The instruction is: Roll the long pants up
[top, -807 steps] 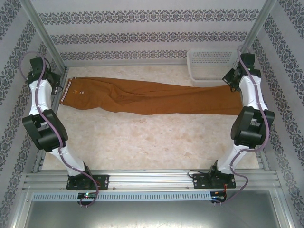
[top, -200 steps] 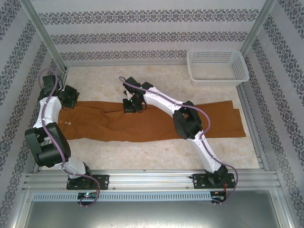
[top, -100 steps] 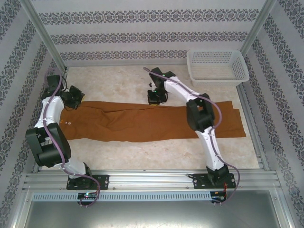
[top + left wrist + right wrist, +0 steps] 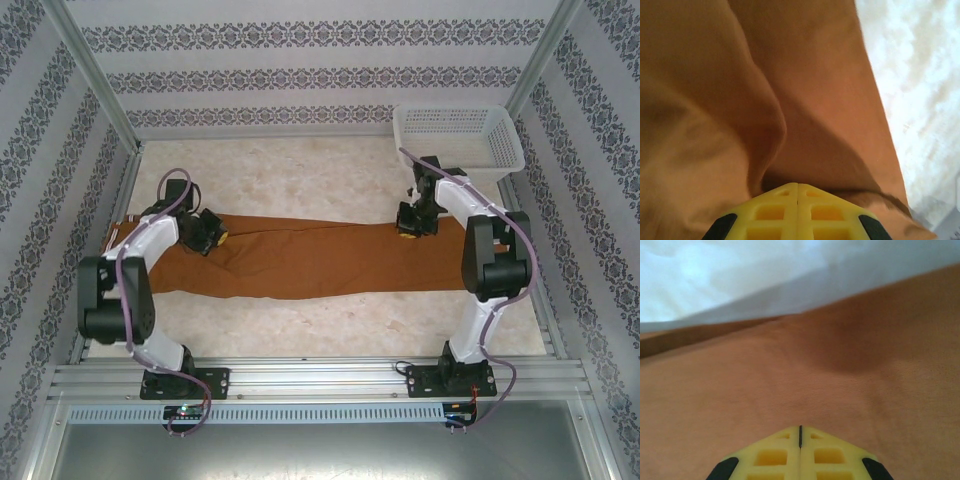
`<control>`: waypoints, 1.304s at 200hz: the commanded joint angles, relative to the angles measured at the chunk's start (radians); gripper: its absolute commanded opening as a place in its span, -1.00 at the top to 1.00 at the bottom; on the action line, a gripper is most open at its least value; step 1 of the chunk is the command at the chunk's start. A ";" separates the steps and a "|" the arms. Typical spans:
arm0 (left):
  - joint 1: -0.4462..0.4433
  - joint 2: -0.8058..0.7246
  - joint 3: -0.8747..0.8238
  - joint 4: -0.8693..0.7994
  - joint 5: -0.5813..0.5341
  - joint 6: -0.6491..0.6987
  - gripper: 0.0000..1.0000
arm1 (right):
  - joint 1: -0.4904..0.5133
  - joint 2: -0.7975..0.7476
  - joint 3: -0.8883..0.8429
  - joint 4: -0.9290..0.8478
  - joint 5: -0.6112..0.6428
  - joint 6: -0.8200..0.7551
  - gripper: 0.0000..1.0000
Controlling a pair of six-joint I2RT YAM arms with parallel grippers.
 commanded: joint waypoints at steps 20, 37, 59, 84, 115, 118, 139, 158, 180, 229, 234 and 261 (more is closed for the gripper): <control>-0.022 0.199 0.201 0.038 -0.088 -0.003 1.00 | -0.067 0.070 0.009 0.019 0.084 -0.019 1.00; -0.025 0.295 0.288 0.020 -0.093 0.013 1.00 | -0.097 0.105 0.013 0.000 0.116 -0.018 1.00; -0.025 0.402 0.384 0.012 -0.097 0.019 1.00 | -0.133 0.127 -0.002 -0.014 0.166 -0.028 1.00; -0.024 0.511 0.504 -0.015 -0.093 0.034 1.00 | -0.159 0.106 -0.021 -0.009 0.134 -0.015 1.00; -0.023 0.587 0.622 -0.051 -0.097 0.039 1.00 | -0.164 0.086 -0.022 -0.030 0.168 -0.011 1.00; -0.023 0.590 0.635 -0.058 -0.096 0.040 1.00 | -0.164 0.080 -0.023 -0.028 0.170 -0.013 1.00; -0.010 0.562 0.718 -0.100 -0.096 0.054 1.00 | -0.182 -0.024 -0.063 0.014 0.140 -0.013 0.52; 0.012 0.508 0.808 -0.158 -0.102 0.073 1.00 | -0.234 -0.136 -0.064 0.003 0.138 -0.007 -0.63; 0.026 0.447 0.890 -0.225 -0.079 0.114 0.24 | -0.319 -0.187 -0.014 -0.068 0.209 -0.044 -0.85; 0.026 0.246 0.651 -0.118 0.007 0.082 -1.00 | -0.460 -0.114 -0.001 -0.109 0.304 -0.027 -0.93; 0.026 0.228 0.615 -0.095 0.023 0.074 -1.00 | -0.461 -0.102 0.009 -0.119 0.317 -0.031 -0.93; 0.024 0.157 0.461 -0.014 0.071 0.044 -1.00 | -0.506 -0.036 0.057 -0.156 0.316 -0.023 -0.92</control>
